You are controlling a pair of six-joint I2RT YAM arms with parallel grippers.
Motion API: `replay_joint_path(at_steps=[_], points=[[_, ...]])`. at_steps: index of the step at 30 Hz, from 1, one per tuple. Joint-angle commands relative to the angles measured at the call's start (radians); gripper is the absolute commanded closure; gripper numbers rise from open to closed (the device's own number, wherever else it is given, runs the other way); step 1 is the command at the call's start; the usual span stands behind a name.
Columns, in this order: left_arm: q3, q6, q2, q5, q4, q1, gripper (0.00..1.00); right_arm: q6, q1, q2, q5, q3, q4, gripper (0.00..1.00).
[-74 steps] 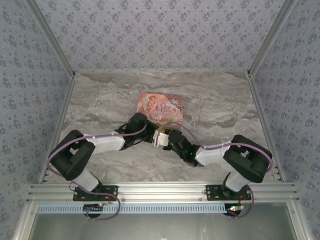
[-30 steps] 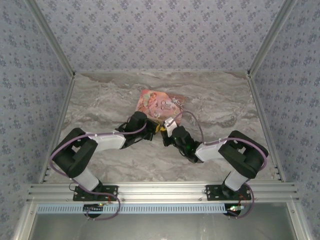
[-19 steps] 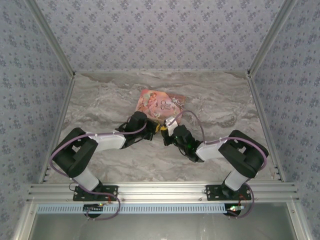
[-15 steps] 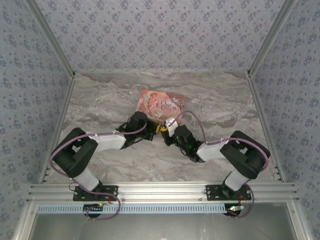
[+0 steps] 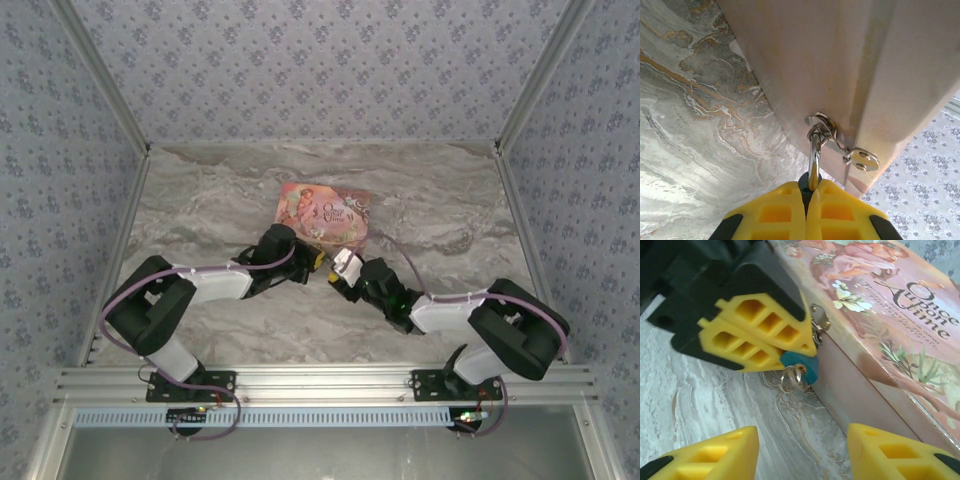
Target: Unlock the padlock with the key
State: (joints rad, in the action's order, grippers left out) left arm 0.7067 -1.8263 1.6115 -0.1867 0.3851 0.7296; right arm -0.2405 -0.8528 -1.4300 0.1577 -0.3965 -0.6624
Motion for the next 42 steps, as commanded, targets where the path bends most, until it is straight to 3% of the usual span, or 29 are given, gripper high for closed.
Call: replay_joint_path(at_steps=[1, 8, 26, 34, 42], points=[[0.012, -0.005, -0.002, -0.016, -0.04, 0.006, 1.0, -0.114, -0.012, 0.016, 0.064, 0.016, 0.058, 0.5], [0.012, -0.004, -0.001, -0.022, -0.044, 0.005, 1.0, -0.224, -0.023, 0.019, 0.11, -0.024, 0.039, 0.64], [0.015, -0.004, -0.001, -0.028, -0.049, 0.005, 1.0, -0.34, -0.054, -0.075, 0.11, -0.117, 0.02, 0.66], [0.016, -0.004, -0.001, -0.029, -0.048, 0.005, 1.0, -0.346, -0.056, -0.1, 0.115, -0.14, 0.013, 0.79], [0.019, -0.001, 0.002, -0.033, -0.046, 0.005, 1.0, -0.327, -0.056, -0.122, 0.131, -0.153, 0.006, 0.99]])
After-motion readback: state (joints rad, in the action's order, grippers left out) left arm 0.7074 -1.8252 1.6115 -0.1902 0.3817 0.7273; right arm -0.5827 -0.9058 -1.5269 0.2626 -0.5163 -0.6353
